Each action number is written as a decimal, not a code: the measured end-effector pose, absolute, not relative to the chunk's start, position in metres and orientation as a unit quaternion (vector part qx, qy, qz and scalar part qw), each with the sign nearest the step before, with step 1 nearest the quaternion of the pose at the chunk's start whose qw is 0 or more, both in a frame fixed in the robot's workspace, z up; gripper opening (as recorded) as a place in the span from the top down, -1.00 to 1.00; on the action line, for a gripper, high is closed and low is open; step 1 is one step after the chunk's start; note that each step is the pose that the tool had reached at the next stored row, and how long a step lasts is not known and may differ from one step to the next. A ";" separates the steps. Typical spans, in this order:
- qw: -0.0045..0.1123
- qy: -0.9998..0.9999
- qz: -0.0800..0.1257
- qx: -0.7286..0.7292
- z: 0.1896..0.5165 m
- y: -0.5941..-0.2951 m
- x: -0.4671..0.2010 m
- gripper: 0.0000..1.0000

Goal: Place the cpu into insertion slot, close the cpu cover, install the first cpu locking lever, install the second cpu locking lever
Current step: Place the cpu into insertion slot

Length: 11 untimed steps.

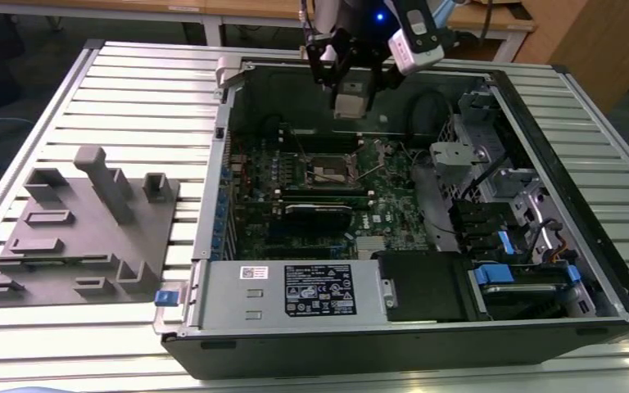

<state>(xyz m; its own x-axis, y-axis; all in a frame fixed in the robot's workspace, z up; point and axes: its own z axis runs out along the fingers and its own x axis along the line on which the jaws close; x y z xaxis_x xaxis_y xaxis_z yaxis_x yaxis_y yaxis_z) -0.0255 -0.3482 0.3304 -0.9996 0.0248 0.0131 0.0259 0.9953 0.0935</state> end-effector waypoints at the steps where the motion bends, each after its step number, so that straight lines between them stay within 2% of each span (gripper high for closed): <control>1: 0.006 -0.999 -0.047 -0.013 0.330 -0.348 -0.026 -0.07; 11: 0.006 -0.999 -0.047 -0.013 0.328 -0.348 -0.026 -0.07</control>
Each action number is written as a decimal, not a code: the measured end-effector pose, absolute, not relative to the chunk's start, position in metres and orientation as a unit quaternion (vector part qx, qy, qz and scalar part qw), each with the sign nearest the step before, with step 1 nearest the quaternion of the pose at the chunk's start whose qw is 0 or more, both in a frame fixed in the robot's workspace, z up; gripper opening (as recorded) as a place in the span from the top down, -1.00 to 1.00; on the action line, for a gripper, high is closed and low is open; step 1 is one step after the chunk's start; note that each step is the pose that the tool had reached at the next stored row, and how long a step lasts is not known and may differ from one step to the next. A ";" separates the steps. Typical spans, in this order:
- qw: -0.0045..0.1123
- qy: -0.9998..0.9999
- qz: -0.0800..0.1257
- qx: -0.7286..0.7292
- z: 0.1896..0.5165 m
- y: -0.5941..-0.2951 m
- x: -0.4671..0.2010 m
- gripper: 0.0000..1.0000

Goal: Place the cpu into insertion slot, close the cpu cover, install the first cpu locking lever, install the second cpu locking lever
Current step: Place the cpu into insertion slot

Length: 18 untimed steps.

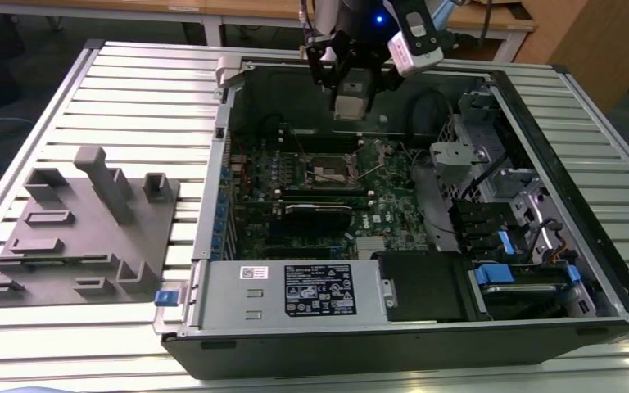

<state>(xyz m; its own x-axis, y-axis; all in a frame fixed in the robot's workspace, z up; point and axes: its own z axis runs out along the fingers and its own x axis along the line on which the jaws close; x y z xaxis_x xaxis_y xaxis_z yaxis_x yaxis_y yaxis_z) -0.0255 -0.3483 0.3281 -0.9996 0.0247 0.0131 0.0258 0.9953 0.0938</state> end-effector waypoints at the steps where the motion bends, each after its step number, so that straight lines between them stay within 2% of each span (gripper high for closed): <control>1: 0.006 -0.999 -0.047 -0.013 0.328 -0.348 -0.026 -0.07; 18: 0.006 -0.999 -0.047 -0.013 0.324 -0.348 -0.026 -0.07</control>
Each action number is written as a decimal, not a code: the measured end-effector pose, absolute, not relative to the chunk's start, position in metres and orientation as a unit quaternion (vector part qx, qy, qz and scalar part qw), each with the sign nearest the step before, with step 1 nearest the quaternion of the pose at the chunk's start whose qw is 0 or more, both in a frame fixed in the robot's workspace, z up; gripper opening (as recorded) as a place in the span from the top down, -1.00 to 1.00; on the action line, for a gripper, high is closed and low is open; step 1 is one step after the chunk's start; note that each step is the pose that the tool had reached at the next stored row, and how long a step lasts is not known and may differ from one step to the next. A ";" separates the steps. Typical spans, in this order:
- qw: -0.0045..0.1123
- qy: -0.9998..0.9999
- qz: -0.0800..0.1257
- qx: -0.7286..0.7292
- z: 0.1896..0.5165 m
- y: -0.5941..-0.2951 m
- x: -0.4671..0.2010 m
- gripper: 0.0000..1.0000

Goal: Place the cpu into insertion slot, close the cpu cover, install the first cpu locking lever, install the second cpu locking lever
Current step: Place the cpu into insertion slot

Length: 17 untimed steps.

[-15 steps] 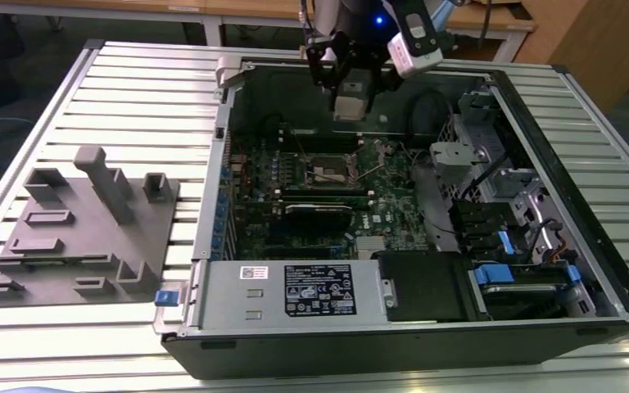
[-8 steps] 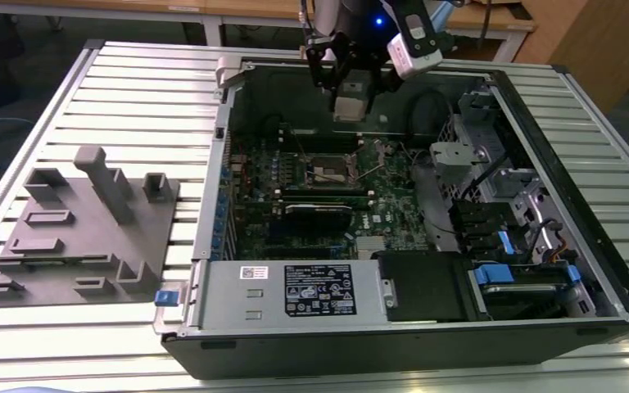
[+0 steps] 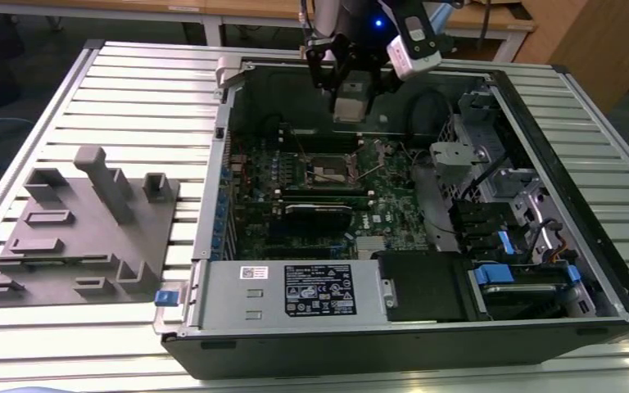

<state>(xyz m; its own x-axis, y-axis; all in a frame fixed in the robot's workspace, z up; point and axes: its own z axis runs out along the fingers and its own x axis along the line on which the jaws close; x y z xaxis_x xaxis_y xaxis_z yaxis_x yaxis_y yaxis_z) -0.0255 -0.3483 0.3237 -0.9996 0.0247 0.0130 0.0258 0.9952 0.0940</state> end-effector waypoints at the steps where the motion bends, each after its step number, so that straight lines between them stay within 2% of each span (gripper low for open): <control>1: 0.006 -0.999 -0.047 -0.013 0.323 -0.348 -0.026 -0.07; 17: 0.006 -0.999 -0.047 -0.013 0.314 -0.348 -0.026 -0.07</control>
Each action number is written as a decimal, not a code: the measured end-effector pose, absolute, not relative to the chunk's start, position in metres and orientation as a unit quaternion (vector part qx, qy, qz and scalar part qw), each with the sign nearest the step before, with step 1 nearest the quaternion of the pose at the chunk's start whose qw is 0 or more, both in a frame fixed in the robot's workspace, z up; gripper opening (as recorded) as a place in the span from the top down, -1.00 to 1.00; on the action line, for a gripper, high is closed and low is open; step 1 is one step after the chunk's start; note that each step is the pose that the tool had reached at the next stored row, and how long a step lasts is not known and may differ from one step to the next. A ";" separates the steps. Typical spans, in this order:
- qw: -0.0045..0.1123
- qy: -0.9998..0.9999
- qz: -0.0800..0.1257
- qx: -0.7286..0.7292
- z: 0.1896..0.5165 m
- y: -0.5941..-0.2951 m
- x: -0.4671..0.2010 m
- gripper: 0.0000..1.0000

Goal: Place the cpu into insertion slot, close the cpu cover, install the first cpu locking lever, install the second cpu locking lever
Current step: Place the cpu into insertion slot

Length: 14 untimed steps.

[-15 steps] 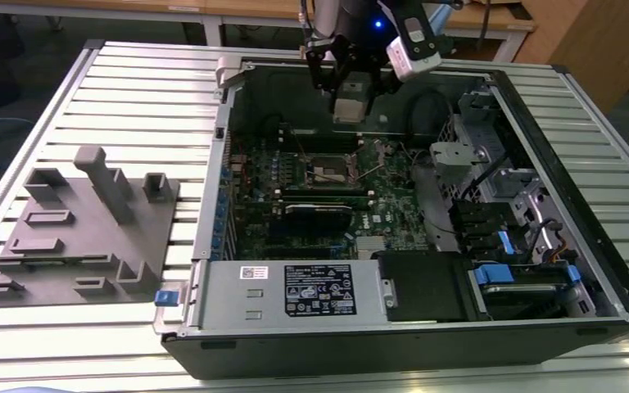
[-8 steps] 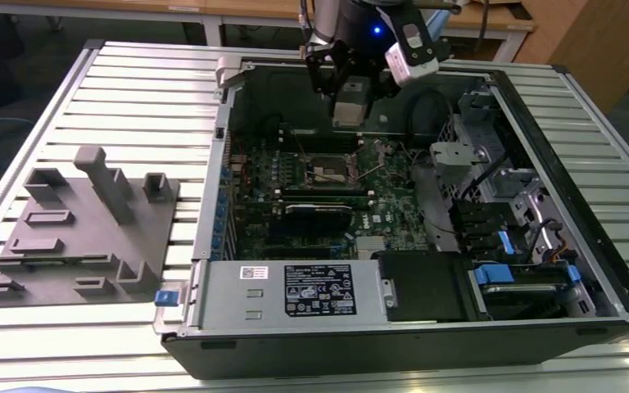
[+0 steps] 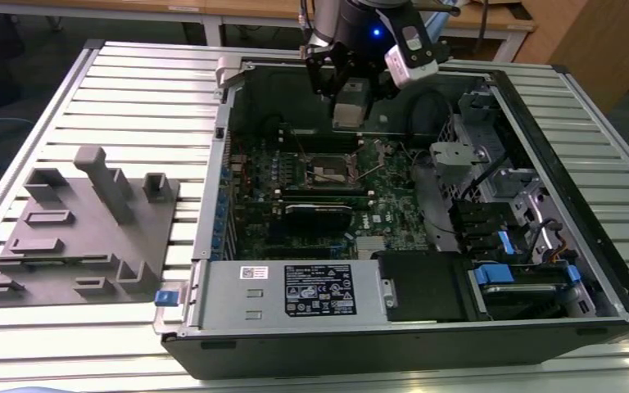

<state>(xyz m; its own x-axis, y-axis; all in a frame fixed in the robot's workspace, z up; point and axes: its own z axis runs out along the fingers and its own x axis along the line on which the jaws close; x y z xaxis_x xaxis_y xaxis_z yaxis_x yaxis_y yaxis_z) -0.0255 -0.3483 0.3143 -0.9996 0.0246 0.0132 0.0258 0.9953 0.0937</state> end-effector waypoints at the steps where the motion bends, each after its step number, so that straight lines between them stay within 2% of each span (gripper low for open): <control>1: 0.006 -0.999 -0.047 -0.013 0.314 -0.348 -0.026 -0.07; 14: 0.006 -0.999 -0.047 -0.013 0.310 -0.348 -0.026 -0.07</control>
<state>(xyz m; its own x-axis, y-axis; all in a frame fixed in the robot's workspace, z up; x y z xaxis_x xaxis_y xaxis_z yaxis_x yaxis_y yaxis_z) -0.0255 -0.3483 0.3097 -0.9996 0.0247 0.0131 0.0258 0.9952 0.0939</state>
